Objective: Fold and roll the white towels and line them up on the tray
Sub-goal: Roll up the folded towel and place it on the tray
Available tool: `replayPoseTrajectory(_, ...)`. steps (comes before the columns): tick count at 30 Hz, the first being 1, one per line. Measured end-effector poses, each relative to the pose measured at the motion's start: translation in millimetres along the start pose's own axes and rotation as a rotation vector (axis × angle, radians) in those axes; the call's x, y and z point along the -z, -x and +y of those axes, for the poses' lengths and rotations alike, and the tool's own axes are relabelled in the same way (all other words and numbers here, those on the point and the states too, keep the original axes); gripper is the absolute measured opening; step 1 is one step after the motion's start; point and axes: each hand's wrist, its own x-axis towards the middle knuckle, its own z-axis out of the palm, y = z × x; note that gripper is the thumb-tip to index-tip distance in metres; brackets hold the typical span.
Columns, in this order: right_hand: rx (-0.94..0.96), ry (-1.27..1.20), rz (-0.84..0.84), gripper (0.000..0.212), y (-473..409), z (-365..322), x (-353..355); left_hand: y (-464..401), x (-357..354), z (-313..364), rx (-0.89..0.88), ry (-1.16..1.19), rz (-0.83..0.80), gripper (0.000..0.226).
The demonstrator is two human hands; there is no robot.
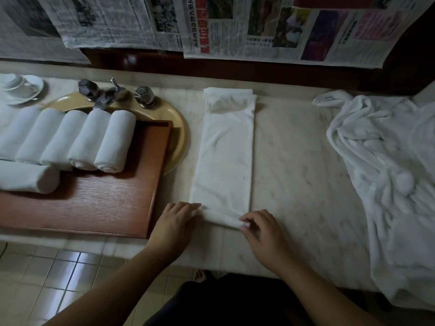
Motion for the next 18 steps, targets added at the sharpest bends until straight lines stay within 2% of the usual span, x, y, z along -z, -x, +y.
replayPoseTrajectory(3, -0.133, -0.129, 0.002, 0.009, -9, -3, 0, -4, -1, 11, 0.243, 0.175, 0.040, 0.019)
replayPoseTrajectory(8, -0.241, -0.095, 0.026, 0.003, -26, -4, -3, -14, -2, 21, 0.437, 0.250, 0.148, 0.013)
replayPoseTrajectory(10, -0.228, -0.106, 0.062, 0.011, -30, -6, -1, -18, -2, 22, 0.467, 0.222, 0.153, 0.017)
replayPoseTrajectory(12, -0.079, -0.048, 0.078, 0.018, -31, -7, 0, -20, -1, 19, 0.405, 0.161, 0.153, 0.018)
replayPoseTrajectory(15, 0.225, 0.133, 0.045, 0.028, -29, -3, 3, -20, 1, 8, 0.148, 0.044, 0.148, 0.022)
replayPoseTrajectory(18, 0.333, 0.193, -0.009, 0.038, -23, 7, 10, -18, 10, -4, -0.073, -0.139, 0.098, 0.027)
